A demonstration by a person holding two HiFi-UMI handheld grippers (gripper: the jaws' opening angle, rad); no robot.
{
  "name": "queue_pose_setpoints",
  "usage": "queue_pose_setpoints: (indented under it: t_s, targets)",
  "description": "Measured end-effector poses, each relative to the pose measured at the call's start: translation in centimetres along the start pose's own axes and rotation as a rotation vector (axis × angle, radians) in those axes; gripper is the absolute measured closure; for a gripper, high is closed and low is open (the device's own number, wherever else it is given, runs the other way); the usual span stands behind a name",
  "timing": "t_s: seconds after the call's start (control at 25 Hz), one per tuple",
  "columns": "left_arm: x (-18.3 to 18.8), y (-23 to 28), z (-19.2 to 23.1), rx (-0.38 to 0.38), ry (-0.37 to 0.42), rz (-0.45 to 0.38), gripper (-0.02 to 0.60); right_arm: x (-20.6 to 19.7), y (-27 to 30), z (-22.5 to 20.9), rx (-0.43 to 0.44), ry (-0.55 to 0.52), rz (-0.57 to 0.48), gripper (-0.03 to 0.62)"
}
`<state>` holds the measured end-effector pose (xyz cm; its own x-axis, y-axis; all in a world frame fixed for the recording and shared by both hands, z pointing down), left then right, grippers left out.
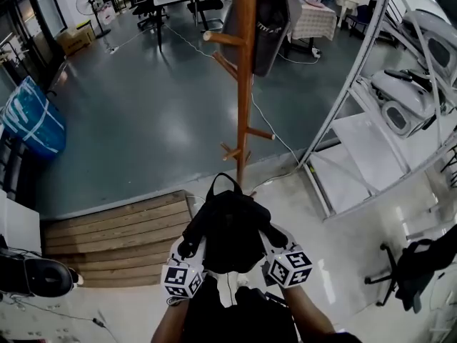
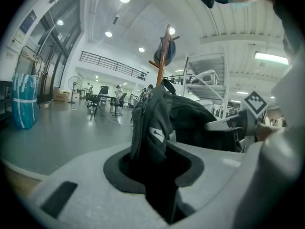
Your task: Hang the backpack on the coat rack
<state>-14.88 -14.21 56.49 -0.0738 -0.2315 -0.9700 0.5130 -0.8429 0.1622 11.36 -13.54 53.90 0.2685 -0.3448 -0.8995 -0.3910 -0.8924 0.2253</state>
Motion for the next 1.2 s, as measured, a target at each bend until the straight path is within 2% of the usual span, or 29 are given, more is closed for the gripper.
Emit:
queue_pose_setpoints:
  t_s: [0.6, 1.2]
  targets:
    - [-1.5, 5.1, 2.4, 0.011, -0.015, 0.046, 0.471, -0.9, 5.0, -3.1, -0.018, 0.04, 0.036, 0.51]
    - [-3.6, 9.8, 4.3, 0.022, -0.055, 0.109, 0.471, -1.8, 8.7, -5.6, -0.049, 0.035, 0.07, 0.51]
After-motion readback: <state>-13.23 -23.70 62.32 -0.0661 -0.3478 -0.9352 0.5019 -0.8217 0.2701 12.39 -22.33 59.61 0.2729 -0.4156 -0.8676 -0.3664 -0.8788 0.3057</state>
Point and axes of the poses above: the fingertips, and each gripper's own axes: y forward along the fingers, z to its left, x out of its top, the point moved 8 cm from there along -y, backward along the fingers, and after that the axes turned 6 degrees about -z, right-handed, at the moved point
